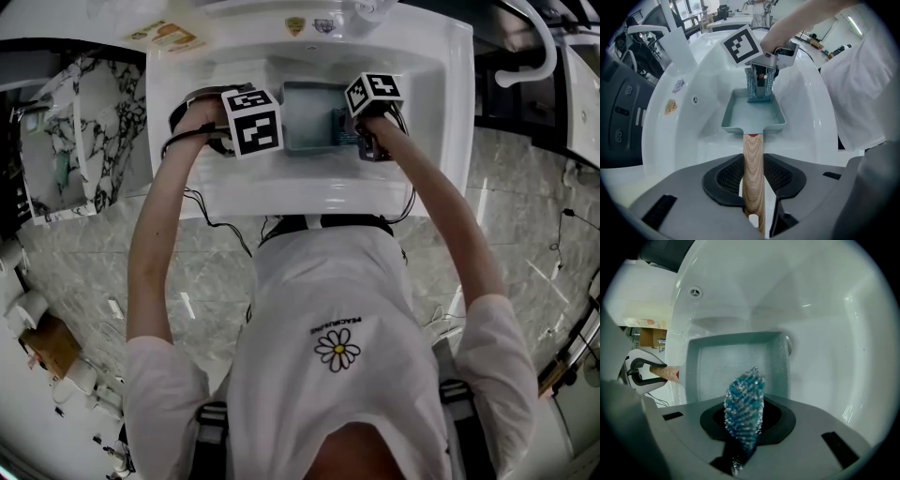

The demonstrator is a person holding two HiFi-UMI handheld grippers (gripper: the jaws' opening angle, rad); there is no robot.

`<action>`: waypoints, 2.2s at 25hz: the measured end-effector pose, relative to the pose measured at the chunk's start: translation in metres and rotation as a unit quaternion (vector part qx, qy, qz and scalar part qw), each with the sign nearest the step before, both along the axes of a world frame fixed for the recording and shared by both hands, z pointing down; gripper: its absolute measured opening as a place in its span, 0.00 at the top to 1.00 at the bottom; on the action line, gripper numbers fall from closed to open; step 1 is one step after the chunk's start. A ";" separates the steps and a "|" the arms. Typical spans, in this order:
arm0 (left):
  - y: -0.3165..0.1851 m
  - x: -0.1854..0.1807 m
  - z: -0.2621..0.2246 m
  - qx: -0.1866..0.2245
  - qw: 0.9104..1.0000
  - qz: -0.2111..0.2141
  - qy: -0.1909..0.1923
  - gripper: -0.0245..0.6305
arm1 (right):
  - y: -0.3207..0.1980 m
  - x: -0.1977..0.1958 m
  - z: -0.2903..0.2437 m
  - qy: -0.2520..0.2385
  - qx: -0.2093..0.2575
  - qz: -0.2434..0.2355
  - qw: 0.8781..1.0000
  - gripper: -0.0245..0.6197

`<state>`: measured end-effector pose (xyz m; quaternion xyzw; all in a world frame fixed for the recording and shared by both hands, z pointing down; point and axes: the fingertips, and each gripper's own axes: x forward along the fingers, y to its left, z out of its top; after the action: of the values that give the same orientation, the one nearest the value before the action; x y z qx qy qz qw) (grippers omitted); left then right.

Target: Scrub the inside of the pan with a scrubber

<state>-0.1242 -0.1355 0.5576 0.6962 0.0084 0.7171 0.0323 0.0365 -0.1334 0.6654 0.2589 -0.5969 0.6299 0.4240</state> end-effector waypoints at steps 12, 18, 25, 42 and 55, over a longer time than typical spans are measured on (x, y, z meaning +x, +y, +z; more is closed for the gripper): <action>0.002 0.001 0.002 0.000 1.000 0.000 0.001 0.75 | 0.007 -0.070 -0.041 -0.107 -0.012 0.008 0.994 0.87; 0.005 0.004 0.006 -0.004 1.000 0.001 0.001 0.75 | 0.012 -0.098 -0.057 -0.145 -0.019 0.006 0.989 0.88; 0.006 0.004 0.009 -0.005 1.000 0.001 0.001 0.75 | 0.012 -0.099 -0.056 -0.150 -0.022 0.019 0.988 0.87; 0.005 0.011 0.018 0.019 0.999 -0.003 0.032 0.75 | -0.031 0.010 -0.128 -0.050 0.262 0.047 0.963 0.87; 0.005 0.022 0.030 0.034 0.999 0.006 0.037 0.75 | 0.015 0.037 -0.116 -0.069 0.219 0.138 0.963 0.87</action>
<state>-0.1018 -0.1306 0.5880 0.7230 -0.0107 0.6907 0.0044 0.0731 -0.1185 0.5498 0.3817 -0.7064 0.5526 0.2235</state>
